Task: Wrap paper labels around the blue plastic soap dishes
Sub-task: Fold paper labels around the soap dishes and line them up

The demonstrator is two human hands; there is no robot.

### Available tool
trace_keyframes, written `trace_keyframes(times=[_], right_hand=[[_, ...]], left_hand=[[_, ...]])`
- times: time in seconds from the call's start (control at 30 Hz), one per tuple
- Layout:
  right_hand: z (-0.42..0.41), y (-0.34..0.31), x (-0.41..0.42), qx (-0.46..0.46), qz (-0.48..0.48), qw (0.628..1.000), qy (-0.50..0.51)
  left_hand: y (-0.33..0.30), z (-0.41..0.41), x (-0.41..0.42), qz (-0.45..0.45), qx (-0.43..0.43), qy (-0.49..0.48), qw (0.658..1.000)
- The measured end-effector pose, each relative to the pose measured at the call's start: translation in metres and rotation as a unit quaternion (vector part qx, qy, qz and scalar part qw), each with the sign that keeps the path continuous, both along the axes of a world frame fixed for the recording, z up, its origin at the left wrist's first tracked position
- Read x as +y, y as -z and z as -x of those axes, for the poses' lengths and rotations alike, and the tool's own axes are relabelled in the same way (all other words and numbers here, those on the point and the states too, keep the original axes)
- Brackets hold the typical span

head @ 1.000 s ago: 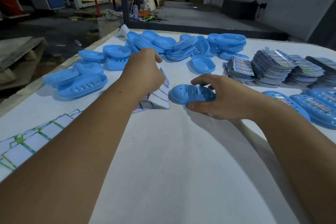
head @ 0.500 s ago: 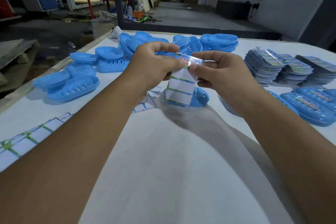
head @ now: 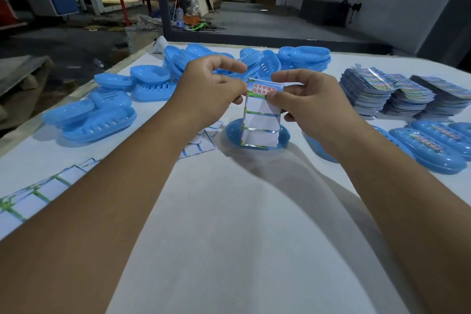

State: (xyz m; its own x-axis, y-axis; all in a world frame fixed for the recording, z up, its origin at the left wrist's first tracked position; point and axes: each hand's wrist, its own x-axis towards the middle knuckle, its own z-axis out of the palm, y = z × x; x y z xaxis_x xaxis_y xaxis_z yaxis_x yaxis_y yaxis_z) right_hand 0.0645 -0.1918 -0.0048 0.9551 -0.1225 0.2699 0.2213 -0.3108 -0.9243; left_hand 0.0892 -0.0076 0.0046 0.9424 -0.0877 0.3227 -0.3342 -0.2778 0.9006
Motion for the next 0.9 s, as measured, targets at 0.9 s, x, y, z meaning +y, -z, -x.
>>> trace_keyframes(times=[0.9], right_hand=[[0.007,-0.002,0.007,-0.034,0.112,0.993,0.029]], left_hand=[[0.003,0.009,-0.008,-0.031,-0.063,0.060,0.996]])
